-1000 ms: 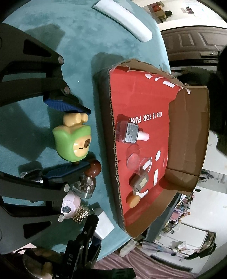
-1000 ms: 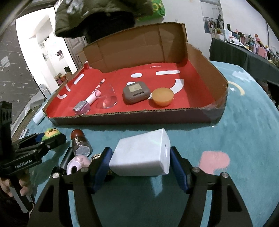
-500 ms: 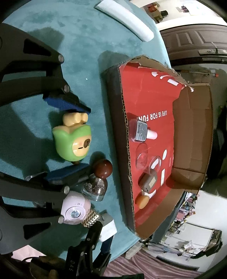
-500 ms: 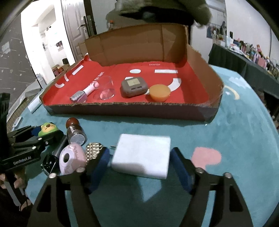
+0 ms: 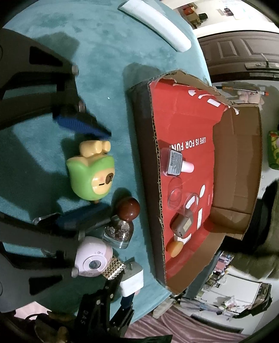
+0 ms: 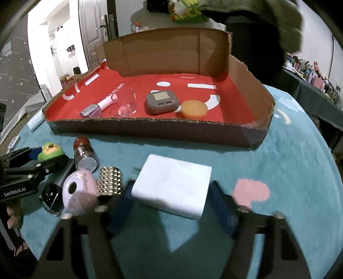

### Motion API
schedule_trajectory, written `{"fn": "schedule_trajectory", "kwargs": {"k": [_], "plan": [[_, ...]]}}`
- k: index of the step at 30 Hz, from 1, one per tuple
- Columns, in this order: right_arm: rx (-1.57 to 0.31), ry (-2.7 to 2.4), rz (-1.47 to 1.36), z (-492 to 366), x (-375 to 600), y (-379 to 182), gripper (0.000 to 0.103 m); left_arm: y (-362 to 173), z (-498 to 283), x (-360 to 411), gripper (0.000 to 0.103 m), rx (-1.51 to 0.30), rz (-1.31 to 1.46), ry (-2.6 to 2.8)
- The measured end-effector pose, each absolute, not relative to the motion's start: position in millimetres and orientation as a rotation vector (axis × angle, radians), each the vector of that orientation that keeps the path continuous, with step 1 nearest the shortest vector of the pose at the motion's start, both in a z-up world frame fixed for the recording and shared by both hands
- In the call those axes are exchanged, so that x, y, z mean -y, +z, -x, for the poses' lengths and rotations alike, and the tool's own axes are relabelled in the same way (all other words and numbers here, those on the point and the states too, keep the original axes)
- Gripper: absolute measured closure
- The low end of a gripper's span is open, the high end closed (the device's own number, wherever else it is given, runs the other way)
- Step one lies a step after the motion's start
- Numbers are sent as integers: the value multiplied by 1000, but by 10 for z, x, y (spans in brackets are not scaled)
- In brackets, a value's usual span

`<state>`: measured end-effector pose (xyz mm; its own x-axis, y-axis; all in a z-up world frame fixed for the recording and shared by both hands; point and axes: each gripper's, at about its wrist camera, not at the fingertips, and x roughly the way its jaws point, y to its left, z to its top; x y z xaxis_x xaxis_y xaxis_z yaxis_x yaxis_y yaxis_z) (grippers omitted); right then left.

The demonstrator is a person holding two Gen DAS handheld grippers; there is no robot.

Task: Organize rigid objects
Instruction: 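Carry the figurine and charger into the box and open both grippers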

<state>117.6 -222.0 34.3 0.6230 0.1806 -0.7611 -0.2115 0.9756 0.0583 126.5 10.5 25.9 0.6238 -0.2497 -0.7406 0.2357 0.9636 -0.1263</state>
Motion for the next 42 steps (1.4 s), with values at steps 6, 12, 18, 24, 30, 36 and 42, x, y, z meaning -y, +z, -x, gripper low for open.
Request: {"fn": "schedule_trajectory", "kwargs": {"k": [6,12,18,24,30,36,42], "plan": [[-857,242,-20,-1160,2283,363,35,270,-1259,-112,51,-854,25,-284],[-812,255,-22,-1112,2253,474,35,343,-1238,-133,51,-850,52,-305],[-721,272,-26,-1141,2250,839,35,596,-1260,-97,51,-784,26,-328],[-699,298,-17,-1548,2227,1138,35,956,-1658,-68,51,-762,49,-405],[-791,319,-19,-2184,2190,1111,35,1106,-2309,126,51,-813,2,-474],[-887,306,-14,-2650,2177,989,35,1079,-2885,288,51,-870,-58,-493],[-947,289,50,-2952,2099,838,35,895,-3312,406,51,-958,-108,-510]]}}
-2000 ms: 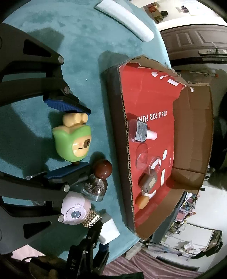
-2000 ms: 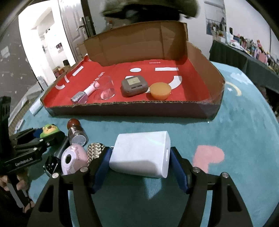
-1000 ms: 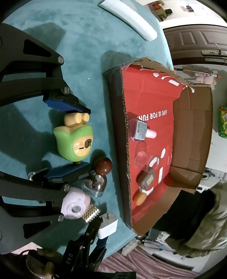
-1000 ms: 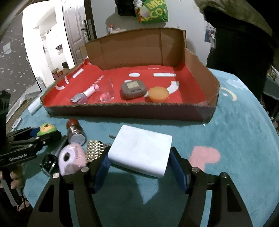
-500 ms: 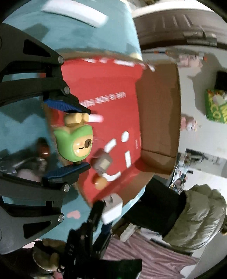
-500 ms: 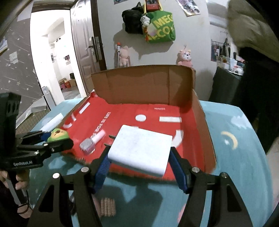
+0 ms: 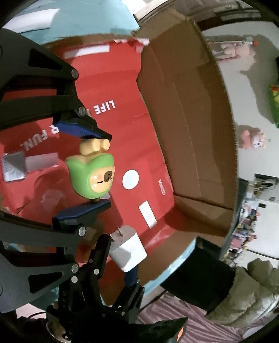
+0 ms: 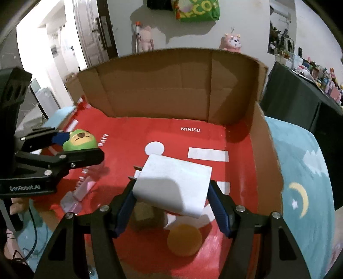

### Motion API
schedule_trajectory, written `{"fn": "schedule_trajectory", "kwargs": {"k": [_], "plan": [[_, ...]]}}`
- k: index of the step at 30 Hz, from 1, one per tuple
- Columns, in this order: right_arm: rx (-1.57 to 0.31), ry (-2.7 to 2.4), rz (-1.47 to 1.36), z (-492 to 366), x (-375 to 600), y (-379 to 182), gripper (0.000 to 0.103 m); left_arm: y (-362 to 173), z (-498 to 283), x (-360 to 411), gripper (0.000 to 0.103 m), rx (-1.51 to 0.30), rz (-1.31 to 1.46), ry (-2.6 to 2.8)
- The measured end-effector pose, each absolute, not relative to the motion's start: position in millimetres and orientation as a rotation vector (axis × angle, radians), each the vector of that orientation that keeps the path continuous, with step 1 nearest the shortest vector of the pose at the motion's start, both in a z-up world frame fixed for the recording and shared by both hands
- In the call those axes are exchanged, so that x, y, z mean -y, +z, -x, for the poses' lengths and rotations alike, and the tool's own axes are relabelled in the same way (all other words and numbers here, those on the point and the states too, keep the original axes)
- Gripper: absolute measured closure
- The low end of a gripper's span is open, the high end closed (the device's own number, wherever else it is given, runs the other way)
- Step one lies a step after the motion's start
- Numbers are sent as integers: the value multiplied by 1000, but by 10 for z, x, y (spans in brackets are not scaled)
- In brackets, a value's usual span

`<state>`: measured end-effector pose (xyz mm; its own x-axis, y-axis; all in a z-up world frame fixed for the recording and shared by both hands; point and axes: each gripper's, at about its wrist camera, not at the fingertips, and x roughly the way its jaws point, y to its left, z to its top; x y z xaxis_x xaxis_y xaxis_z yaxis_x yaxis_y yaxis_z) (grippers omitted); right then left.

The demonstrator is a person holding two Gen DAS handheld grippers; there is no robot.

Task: Organize rigid objects
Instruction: 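Carry the figurine and charger into the box and open both grippers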

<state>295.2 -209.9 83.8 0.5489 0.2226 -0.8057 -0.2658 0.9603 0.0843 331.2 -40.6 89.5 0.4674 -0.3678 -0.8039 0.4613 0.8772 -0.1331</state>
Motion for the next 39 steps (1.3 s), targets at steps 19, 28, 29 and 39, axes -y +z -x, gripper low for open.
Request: {"fn": "schedule_trajectory", "kwargs": {"k": [19,28,29,39], "plan": [[-1054,280,141,-3323,2008,602,36,542,-3542,505,51,-1111,-119,-584],[-1073,284,135,-3348,2009,559,37,464,-3568,539,51,-1115,-119,-575],[-1075,286,135,-3350,2010,555,37,464,-3564,538,51,-1114,-119,-575],[-1081,290,137,-3338,2026,575,38,473,-3534,533,50,-1098,-139,-568]]}}
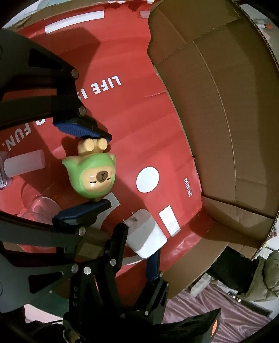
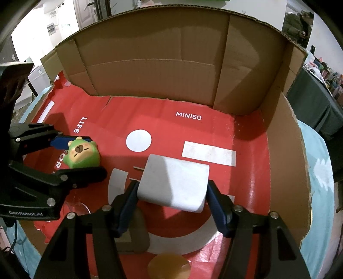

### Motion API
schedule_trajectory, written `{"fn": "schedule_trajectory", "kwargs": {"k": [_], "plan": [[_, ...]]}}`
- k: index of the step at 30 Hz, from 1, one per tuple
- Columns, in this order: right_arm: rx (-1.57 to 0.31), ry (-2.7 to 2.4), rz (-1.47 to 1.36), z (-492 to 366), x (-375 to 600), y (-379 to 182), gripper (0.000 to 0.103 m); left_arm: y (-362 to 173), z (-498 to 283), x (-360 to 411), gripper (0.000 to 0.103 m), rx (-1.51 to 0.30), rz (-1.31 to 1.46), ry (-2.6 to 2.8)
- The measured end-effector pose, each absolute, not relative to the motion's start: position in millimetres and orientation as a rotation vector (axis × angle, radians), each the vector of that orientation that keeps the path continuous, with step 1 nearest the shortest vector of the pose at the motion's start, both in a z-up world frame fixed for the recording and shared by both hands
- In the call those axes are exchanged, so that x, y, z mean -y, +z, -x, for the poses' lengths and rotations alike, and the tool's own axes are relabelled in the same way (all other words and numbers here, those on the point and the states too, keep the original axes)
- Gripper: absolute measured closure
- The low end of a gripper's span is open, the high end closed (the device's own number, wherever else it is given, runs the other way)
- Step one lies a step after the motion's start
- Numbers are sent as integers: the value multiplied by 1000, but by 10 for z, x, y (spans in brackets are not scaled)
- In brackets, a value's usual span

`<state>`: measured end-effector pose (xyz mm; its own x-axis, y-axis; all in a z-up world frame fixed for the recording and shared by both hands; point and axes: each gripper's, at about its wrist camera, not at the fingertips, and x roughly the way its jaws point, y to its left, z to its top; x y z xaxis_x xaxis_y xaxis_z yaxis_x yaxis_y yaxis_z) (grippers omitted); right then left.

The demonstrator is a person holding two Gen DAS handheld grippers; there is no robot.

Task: Organize rigid objects
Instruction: 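Carry the figurine and charger into the box and open both grippers, then withdraw both tools from the box back over the table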

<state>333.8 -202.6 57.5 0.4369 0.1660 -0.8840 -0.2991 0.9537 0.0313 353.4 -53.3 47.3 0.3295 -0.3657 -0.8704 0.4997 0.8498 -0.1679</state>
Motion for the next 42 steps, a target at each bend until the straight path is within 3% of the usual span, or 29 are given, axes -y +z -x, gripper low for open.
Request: {"fn": "schedule_trajectory", "kwargs": {"k": [9,21,33,42], "plan": [[-1081,290,138,-3361,2026,569,38,485,-3537,525,50,-1087,-129,-572],[-1082,292,141,-3319,2014,583,37,541,-3524,485,38,-1052,-117,-563],[-1064,282,141,-3248,2018,635,30,677,-3376,388,32,-999,-85,-540],[-1005,273,124,-2970,2056,951,21,1068,-3033,263,26,-883,-54,-494]]}}
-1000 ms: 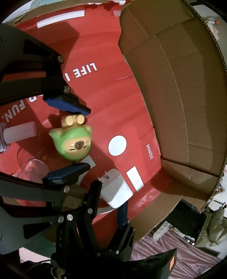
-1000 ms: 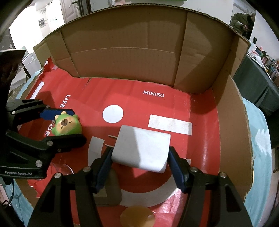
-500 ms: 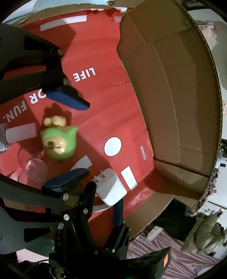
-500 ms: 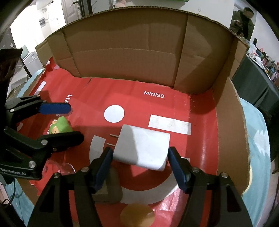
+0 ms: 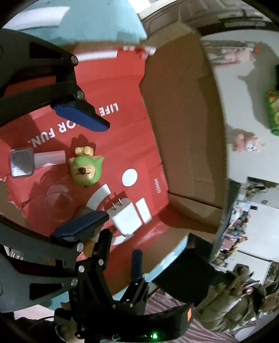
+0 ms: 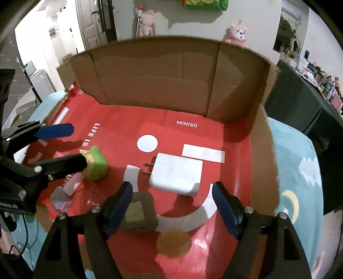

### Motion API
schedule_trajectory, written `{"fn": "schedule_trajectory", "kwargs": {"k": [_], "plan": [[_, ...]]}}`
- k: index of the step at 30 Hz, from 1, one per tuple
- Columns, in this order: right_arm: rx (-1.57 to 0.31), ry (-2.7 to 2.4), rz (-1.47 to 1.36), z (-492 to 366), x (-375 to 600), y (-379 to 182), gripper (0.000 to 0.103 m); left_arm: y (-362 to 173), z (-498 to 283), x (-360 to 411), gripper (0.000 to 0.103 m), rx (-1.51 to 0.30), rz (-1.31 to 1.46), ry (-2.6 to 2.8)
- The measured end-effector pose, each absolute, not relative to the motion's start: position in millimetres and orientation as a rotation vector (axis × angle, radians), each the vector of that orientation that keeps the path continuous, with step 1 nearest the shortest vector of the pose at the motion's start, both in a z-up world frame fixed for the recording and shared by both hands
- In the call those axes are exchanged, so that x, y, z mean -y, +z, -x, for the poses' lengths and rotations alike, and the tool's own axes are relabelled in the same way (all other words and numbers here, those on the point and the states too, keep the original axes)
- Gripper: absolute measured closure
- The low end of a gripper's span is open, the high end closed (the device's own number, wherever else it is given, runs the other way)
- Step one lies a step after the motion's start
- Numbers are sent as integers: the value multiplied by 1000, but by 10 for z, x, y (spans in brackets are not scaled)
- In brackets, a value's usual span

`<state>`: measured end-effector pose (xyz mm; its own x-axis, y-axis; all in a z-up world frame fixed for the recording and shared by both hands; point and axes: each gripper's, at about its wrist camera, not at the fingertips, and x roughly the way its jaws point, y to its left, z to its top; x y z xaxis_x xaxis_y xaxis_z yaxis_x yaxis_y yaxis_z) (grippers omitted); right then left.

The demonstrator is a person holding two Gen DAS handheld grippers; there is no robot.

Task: Organize rigid objects
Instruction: 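Withdraw both tools from the box back over the table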

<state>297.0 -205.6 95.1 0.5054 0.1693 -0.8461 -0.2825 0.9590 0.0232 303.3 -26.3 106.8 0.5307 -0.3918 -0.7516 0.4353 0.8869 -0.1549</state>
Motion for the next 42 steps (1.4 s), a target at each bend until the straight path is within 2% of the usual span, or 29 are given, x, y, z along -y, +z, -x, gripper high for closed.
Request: {"fn": "schedule_trajectory", "kwargs": {"k": [3,10,13,19,24,32,42], "plan": [[-966,272,105,-2831,2110,1124,17,1261,-2800,208,15,-803,-49,-476],[-851,269,79,-2371,2124,1517,7,1601,-2220,110,13,-647,-73,-443],[-791,255,86,-2096,2112,1661,3,1716,-1920,58,7,-566,-66,-415],[-666,227,110,-1522,2091,1823,0,1808,-1330,-25,5,-428,-51,-360],[-562,187,140,-1041,2053,1856,0,1711,-910,-43,0,-366,-38,-313],[-471,157,140,-505,1971,1588,0,1331,-465,-69,0,-363,-5,-224],[-515,120,47,-373,2071,1015,0,820,-319,-99,0,-456,27,-180]]}}
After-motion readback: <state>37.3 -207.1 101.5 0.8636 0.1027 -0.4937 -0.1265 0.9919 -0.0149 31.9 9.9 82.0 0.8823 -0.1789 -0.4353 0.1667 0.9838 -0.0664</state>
